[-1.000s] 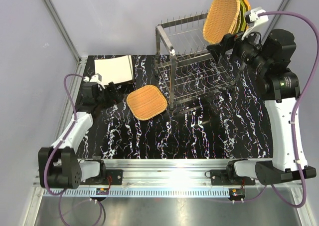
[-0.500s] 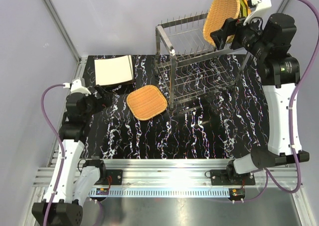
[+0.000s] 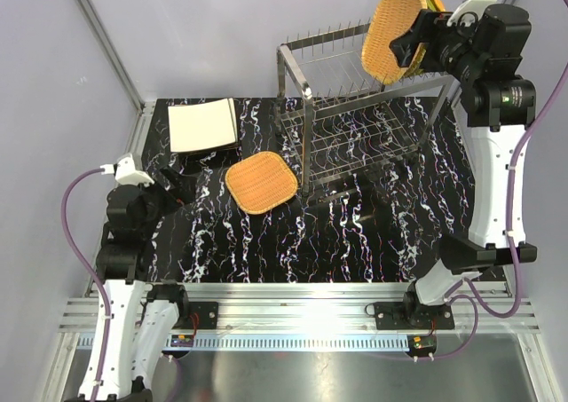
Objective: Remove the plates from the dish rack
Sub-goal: Grab a plate with the right arm
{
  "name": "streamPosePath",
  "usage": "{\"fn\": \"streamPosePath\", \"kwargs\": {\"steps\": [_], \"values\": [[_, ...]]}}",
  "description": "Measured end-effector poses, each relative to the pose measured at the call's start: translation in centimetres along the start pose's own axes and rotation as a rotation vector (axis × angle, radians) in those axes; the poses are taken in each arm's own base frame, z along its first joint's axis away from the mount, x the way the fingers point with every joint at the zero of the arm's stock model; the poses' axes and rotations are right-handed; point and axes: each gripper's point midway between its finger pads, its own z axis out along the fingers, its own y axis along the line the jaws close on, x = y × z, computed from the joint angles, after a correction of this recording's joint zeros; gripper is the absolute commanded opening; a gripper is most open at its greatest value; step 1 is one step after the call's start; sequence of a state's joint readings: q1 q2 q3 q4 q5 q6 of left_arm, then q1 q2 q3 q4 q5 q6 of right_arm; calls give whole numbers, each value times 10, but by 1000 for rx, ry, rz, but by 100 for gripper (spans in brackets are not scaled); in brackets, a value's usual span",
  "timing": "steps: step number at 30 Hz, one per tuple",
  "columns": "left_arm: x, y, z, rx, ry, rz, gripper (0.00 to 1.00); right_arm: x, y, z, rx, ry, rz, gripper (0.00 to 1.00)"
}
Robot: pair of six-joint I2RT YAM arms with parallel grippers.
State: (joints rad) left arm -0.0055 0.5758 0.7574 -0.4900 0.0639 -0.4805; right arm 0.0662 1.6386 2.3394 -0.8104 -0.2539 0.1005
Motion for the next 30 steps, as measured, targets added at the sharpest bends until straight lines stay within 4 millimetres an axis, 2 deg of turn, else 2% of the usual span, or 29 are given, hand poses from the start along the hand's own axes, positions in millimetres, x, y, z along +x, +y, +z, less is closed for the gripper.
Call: {"fn": "streamPosePath", "kwargs": {"steps": [9,18,30], "values": [[8,4,-7,-11,20,-12,99,7,-27,20,61,18,142,76],[9,3,-9,-11,19,-18,99,24,-36,40,72,62,188,69],[11,5,-8,-14,26,-20,99,31,-43,58,76,74,192,59]]}}
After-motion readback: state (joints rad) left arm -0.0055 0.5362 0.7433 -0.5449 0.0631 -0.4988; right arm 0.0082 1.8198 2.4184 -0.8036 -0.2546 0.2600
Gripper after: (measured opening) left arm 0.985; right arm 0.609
